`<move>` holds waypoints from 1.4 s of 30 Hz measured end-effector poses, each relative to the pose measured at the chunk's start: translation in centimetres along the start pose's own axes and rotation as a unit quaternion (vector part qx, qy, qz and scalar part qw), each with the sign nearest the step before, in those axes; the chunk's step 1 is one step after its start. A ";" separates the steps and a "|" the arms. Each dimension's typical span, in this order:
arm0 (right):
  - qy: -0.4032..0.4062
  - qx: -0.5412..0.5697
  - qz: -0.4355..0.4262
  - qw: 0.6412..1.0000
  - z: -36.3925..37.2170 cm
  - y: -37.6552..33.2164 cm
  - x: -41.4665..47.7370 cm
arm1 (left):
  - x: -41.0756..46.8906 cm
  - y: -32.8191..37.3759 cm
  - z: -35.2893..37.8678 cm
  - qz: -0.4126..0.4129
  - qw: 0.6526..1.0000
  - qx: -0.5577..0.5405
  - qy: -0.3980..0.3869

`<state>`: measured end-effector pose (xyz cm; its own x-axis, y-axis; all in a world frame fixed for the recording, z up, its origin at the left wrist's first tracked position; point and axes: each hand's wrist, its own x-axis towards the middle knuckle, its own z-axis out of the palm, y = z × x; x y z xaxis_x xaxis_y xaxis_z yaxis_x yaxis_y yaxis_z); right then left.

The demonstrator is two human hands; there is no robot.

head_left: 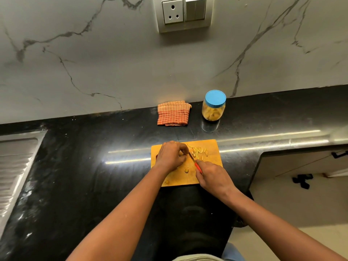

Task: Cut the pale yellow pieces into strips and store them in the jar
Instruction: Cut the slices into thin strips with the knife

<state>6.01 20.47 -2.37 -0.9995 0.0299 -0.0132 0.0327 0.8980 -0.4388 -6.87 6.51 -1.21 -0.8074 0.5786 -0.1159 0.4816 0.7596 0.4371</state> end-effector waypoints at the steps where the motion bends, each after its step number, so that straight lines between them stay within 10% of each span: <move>1: 0.004 0.000 -0.002 1.000 0.0 -0.1 0.0 | -0.3 -0.1 -0.2 0.001 1.000 -0.022 0.004; 12: 0.012 0.007 0.008 1.000 0.5 -0.9 -0.3 | -7.9 -6.9 -2.9 -0.076 0.980 -0.183 -0.011; 24: 0.011 -0.004 0.029 0.999 0.3 -1.0 -1.4 | -9.9 -8.6 -2.0 -0.078 0.986 -0.127 -0.076; 31: 0.027 -0.003 0.043 0.999 0.0 -0.6 -2.0 | -8.1 -5.7 -2.2 -0.059 0.992 -0.105 0.038; 42: 0.035 -0.015 0.033 0.999 -0.5 0.1 -2.7 | -3.9 1.5 1.3 0.037 0.992 0.116 -0.039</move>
<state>8.67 20.71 -1.98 -0.9927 0.1190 0.0216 0.0996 0.9060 -0.4113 -2.56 5.83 -1.25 -0.7420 0.6500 -0.1638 0.6115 0.7565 0.2320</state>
